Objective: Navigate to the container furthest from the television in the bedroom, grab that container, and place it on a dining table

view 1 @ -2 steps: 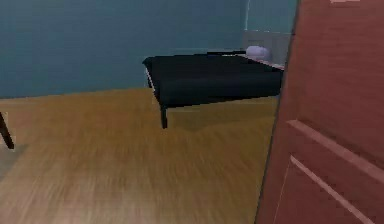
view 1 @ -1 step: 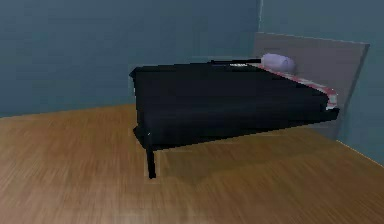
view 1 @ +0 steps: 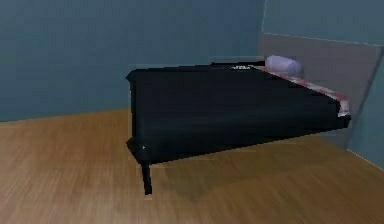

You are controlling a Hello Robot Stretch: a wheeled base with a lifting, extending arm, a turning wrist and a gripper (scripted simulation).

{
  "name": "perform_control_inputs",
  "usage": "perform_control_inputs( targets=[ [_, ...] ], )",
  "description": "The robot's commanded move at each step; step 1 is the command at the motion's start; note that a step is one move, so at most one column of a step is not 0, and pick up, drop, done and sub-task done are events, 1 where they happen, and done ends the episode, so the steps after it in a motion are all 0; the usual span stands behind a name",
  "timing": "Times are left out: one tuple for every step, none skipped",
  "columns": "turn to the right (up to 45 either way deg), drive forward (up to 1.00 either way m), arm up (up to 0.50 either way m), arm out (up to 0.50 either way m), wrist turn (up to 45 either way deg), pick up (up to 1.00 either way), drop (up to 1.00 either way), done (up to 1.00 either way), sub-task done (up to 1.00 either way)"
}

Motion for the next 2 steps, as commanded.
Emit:
perform_control_inputs(
  targets=[
    [45.0,0.00,0.00,0.00,0.0,0.00,0.00,0.00,0.00],
    [-45.0,0.00,0.00,0.00,0.0,0.00,0.00,0.00,0.00]
  ],
)
